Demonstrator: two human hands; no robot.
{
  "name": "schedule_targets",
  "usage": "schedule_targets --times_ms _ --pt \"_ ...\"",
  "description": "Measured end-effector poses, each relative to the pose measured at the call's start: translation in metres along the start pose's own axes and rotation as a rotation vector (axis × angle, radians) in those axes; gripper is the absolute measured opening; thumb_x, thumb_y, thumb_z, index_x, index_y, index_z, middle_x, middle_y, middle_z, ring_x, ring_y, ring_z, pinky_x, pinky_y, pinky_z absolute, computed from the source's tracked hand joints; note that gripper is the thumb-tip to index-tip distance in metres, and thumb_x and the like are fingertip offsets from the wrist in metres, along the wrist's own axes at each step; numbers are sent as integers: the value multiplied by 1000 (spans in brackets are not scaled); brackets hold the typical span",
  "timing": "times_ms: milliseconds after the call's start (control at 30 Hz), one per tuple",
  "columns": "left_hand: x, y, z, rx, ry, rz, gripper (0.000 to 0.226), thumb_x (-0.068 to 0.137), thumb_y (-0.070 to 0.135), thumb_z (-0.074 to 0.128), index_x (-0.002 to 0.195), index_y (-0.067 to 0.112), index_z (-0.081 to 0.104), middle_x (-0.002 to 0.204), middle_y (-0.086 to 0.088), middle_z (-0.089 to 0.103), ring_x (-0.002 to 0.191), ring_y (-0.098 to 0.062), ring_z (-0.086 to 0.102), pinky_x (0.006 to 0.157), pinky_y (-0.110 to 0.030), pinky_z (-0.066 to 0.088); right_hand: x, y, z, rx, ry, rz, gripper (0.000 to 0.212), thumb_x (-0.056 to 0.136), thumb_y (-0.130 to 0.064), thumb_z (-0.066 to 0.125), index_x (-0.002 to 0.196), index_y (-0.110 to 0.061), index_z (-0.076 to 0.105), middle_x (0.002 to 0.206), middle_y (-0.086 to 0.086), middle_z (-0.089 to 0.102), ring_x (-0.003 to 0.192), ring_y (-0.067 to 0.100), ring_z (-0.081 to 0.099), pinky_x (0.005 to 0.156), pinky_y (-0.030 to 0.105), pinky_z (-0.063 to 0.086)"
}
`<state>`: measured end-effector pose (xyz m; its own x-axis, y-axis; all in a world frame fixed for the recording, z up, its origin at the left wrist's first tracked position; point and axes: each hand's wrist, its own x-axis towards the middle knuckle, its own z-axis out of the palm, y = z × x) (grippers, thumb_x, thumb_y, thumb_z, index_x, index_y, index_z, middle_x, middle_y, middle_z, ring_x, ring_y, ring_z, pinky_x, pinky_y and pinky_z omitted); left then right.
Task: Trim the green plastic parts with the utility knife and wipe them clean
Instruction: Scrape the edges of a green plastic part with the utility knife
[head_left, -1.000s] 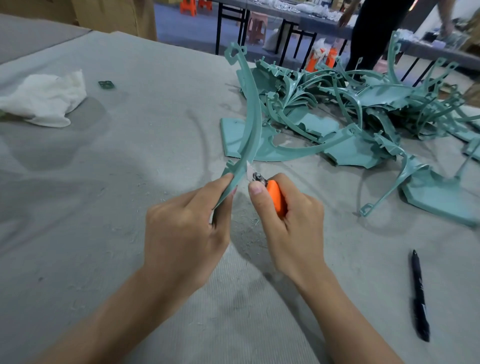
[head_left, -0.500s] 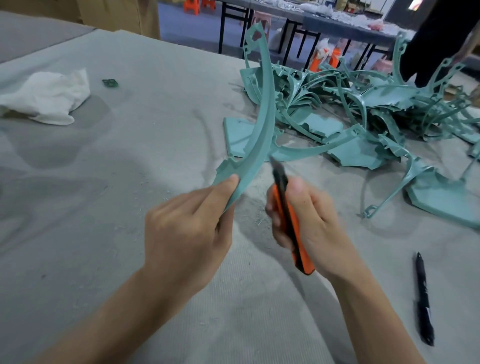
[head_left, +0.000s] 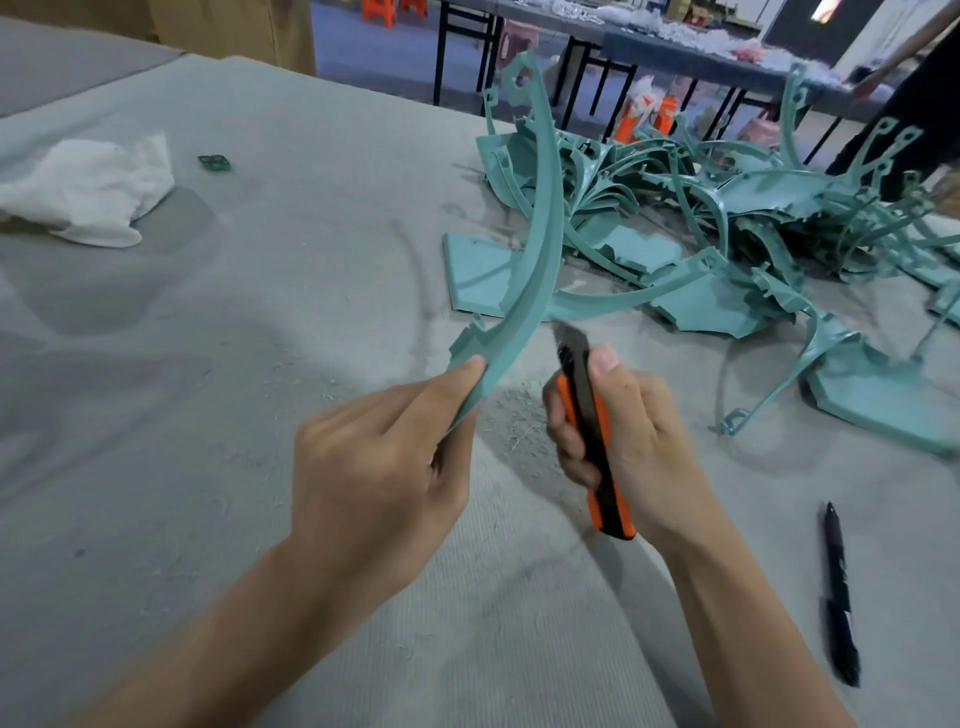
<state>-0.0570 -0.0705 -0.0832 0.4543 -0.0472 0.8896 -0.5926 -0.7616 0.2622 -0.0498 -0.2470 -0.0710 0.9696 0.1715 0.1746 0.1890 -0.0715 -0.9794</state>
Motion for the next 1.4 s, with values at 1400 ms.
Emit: schedule_targets --times_ms 1400 --pt "11 16 -10 -416 -7 -292 13 86 19 62 98 24 65 73 19 61 64 -2 59 56 -3 40 -7 -6 38 -562 224 -494 33 103 -55 31 76 -37 35 56 -12 30 48 2 35 49 10 25"
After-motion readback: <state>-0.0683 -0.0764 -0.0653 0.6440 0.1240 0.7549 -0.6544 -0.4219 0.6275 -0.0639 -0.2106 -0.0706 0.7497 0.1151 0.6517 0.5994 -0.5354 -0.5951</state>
